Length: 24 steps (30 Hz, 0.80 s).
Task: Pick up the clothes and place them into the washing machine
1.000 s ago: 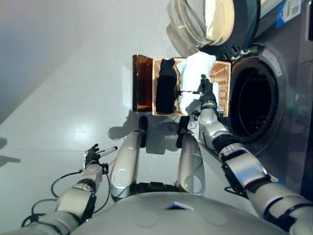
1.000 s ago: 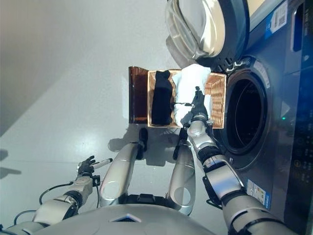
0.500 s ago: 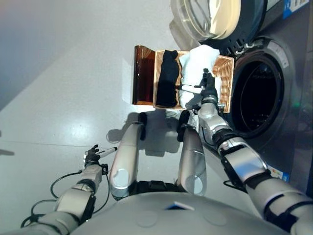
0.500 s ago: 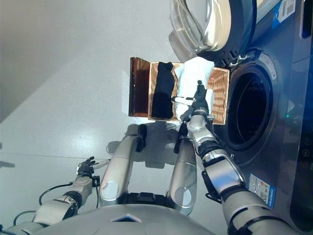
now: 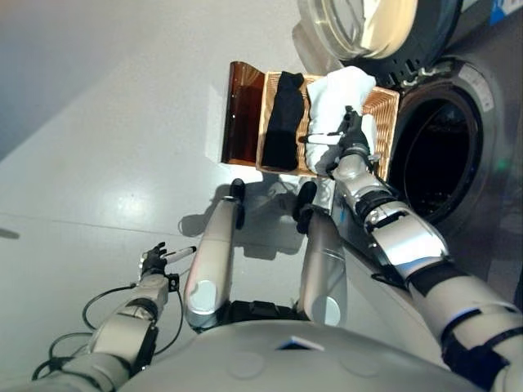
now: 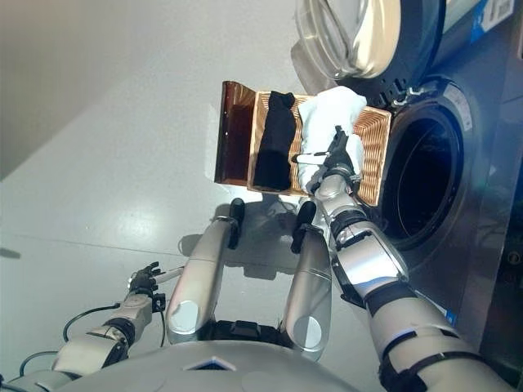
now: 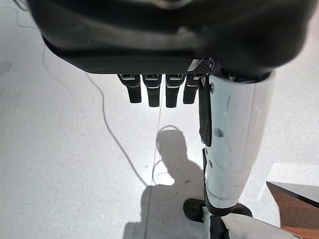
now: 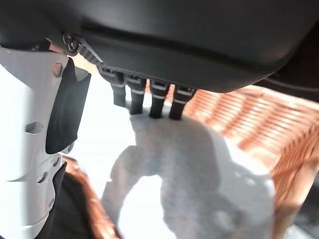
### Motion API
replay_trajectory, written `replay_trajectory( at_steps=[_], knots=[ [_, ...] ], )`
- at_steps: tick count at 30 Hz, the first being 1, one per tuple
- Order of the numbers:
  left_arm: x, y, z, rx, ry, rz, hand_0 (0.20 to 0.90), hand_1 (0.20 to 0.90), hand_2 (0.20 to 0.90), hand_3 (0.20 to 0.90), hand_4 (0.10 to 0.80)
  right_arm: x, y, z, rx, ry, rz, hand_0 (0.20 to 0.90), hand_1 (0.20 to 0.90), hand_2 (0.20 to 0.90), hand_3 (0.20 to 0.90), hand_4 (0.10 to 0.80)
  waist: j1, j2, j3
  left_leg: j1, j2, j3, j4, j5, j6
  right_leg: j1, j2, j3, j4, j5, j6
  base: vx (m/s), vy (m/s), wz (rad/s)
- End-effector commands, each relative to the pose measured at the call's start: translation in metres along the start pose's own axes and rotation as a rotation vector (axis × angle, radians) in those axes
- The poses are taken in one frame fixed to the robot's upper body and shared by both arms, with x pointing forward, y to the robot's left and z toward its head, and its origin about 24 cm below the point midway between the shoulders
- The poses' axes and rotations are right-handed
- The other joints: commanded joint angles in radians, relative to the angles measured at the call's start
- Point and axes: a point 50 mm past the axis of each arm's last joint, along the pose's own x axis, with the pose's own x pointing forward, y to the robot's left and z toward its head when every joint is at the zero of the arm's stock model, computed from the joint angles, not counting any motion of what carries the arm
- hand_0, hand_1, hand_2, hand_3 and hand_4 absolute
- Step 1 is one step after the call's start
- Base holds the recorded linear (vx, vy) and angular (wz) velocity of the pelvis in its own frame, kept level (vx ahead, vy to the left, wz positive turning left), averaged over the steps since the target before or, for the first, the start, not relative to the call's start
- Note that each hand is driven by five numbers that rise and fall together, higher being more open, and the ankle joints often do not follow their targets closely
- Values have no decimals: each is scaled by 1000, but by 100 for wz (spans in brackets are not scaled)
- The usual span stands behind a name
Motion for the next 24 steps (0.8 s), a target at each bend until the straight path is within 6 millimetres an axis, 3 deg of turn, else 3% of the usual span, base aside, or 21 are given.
replay_trajectory(
  at_steps=[1, 10, 19, 20, 22, 23, 24],
  knots=[
    [3, 37, -12, 107, 40, 99, 900, 900, 900, 900, 800, 4, -6, 29, -83, -60, 0, 900, 900, 900, 900, 800, 49, 23, 8, -7, -47, 25, -1, 7, -26, 70, -14, 3, 52, -85, -30, -1, -3, 5],
    [5, 39, 3, 133, 7, 109, 900, 900, 900, 900, 800, 4, -5, 44, -150, -68, -7, 900, 900, 900, 900, 800, 82, 34, 22, -6, -62, 10, -13, 14, -21, 84, -19, -12, 43, -84, -29, -4, -7, 8],
    [5, 31, 10, 143, -17, 79, 900, 900, 900, 900, 800, 10, -23, 34, -209, -21, -34, 900, 900, 900, 900, 800, 102, 58, 41, -41, -76, 5, 18, 10, -15, 57, -32, -17, 70, -94, -32, -15, 10, 8],
    [5, 31, 11, 142, -19, 76, 900, 900, 900, 900, 800, 12, -26, 32, -215, -18, -41, 650, 650, 650, 650, 622, 101, 61, 42, -46, -78, 7, 24, 7, -15, 51, -32, -14, 76, -98, -33, -22, 27, 11],
    [5, 30, 12, 139, -22, 72, 900, 900, 900, 900, 800, 14, -32, 29, -221, -10, -47, 244, 244, 244, 244, 331, 99, 64, 45, -52, -78, 8, 37, 1, -13, 42, -34, -10, 91, -106, -35, -16, 25, 11],
    [5, 30, 12, 139, -22, 72, 900, 900, 900, 900, 800, 14, -32, 29, -221, -10, -47, 200, 200, 200, 200, 300, 99, 64, 45, -52, -78, 8, 37, 1, -13, 42, -34, -10, 91, -106, -35, -14, 30, 7],
    [5, 29, 12, 137, -20, 69, 900, 900, 900, 900, 800, 13, -31, 26, -227, -2, -48, 200, 200, 200, 200, 300, 96, 65, 49, -57, -77, 9, 50, -5, -11, 38, -36, -8, 104, -111, -37, 0, 0, 0]
  ],
)
